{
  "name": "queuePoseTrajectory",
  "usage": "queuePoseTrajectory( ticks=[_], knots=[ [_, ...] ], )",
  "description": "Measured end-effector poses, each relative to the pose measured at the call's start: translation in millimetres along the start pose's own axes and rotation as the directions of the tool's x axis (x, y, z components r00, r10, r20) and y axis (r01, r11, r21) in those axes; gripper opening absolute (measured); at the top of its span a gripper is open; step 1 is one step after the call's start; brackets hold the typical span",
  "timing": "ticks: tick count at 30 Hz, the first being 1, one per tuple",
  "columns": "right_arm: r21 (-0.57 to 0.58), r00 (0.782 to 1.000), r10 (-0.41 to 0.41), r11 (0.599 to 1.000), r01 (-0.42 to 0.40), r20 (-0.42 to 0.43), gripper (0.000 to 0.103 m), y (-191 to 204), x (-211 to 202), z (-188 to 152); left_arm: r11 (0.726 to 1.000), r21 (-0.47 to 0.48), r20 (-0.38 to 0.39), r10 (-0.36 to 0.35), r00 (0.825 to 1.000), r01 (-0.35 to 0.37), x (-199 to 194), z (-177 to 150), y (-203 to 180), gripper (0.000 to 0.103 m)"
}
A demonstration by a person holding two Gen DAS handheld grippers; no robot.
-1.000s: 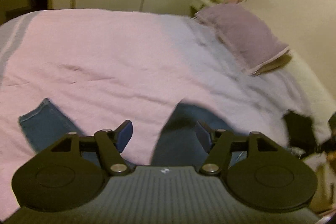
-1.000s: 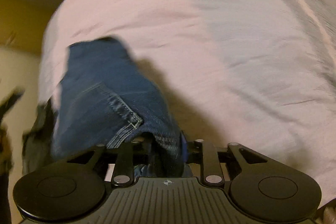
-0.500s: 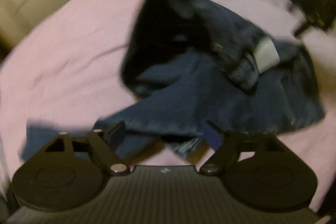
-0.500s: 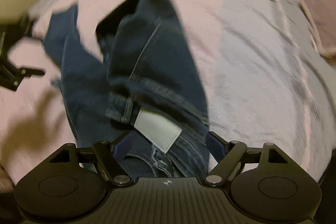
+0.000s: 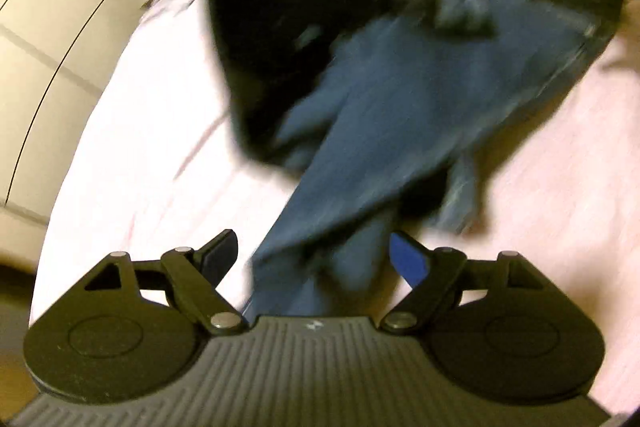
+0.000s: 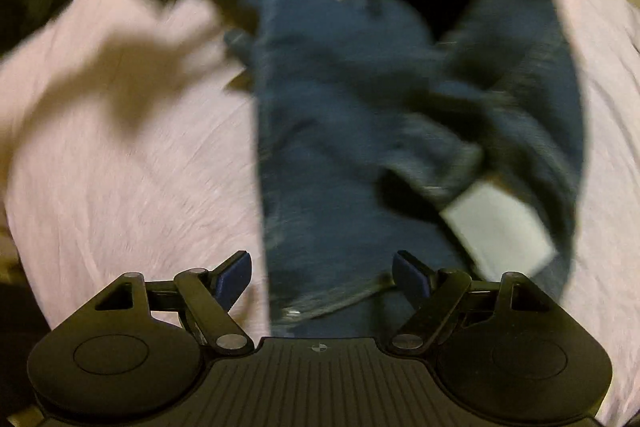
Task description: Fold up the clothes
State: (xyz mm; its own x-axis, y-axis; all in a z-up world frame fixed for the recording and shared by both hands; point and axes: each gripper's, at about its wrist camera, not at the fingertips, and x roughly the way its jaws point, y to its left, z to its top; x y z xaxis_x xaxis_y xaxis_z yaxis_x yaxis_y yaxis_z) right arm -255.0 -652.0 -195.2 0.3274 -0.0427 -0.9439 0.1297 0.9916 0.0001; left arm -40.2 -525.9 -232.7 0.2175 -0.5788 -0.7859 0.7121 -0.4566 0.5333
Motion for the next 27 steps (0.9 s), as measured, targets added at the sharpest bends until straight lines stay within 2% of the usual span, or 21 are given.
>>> queuePoseTrajectory(
  ticks=[3, 7, 9, 10, 11, 12, 13, 14, 16, 19, 23, 27],
  knots=[
    [-0.066, 0.996, -0.074, 0.995, 0.071, -0.043, 0.08, 27.6, 23.9, 1.6, 1.0, 0.001, -0.086, 0.022, 0.996, -0.022, 14.9, -41.7, 18.1, 0.081],
    [-0.137, 0.969, -0.231, 0.966, 0.218, -0.087, 0.08, 54.0, 47.4, -3.8, 0.998, -0.03, -0.153, -0.05, 0.987, 0.046, 38.3, -85.0, 31.4, 0.079],
    [-0.149, 0.948, -0.306, 0.945, 0.291, -0.091, 0.079, 59.1, 48.1, -10.4, 0.998, -0.002, -0.176, -0.066, 0.982, 0.067, 47.6, -100.4, 28.8, 0.063],
    [-0.156, 0.935, -0.343, 0.932, 0.326, -0.095, 0.067, 61.0, 48.2, -14.3, 0.997, 0.013, -0.188, -0.073, 0.98, 0.077, 52.1, -108.0, 27.2, 0.059],
    [-0.16, 0.929, -0.357, 0.927, 0.339, -0.099, 0.047, 60.8, 46.8, -18.5, 0.997, 0.024, -0.194, -0.068, 0.979, 0.074, 55.6, -113.2, 25.3, 0.049],
    [-0.165, 0.923, -0.371, 0.922, 0.352, -0.102, 0.042, 60.6, 45.3, -22.7, 0.997, 0.034, -0.199, -0.061, 0.978, 0.069, 58.8, -117.9, 23.4, 0.033],
    [-0.169, 0.917, -0.384, 0.916, 0.364, -0.106, 0.032, 60.4, 43.8, -26.9, 0.998, 0.038, -0.207, -0.049, 0.977, 0.058, 59.5, -124.1, 22.7, 0.024],
    [-0.173, 0.912, -0.396, 0.911, 0.375, -0.109, 0.018, 60.2, 42.2, -30.9, 0.998, 0.037, -0.211, -0.042, 0.977, 0.051, 60.2, -125.3, 21.7, 0.012],
    [-0.186, 0.914, -0.391, 0.911, 0.367, -0.111, 0.015, 58.3, 34.2, -32.8, 0.999, 0.036, -0.209, -0.03, 0.978, 0.038, 57.9, -125.4, 18.9, 0.009],
    [-0.2, 0.911, -0.398, 0.906, 0.373, -0.104, 0.013, 50.7, 8.4, -32.3, 0.998, 0.062, -0.177, 0.021, 0.984, -0.01, 32.9, -121.5, 18.3, 0.008],
    [-0.253, 0.897, -0.43, 0.883, 0.394, -0.102, 0.012, 39.4, -41.2, -47.6, 0.996, 0.07, -0.138, 0.069, 0.988, -0.06, -27.6, -113.8, 9.5, 0.007],
    [-0.331, 0.896, -0.43, 0.865, 0.376, -0.108, 0.012, 31.5, -89.9, -84.4, 0.99, 0.099, -0.132, 0.109, 0.985, -0.096, -95.8, -103.9, -29.4, 0.007]
  ],
)
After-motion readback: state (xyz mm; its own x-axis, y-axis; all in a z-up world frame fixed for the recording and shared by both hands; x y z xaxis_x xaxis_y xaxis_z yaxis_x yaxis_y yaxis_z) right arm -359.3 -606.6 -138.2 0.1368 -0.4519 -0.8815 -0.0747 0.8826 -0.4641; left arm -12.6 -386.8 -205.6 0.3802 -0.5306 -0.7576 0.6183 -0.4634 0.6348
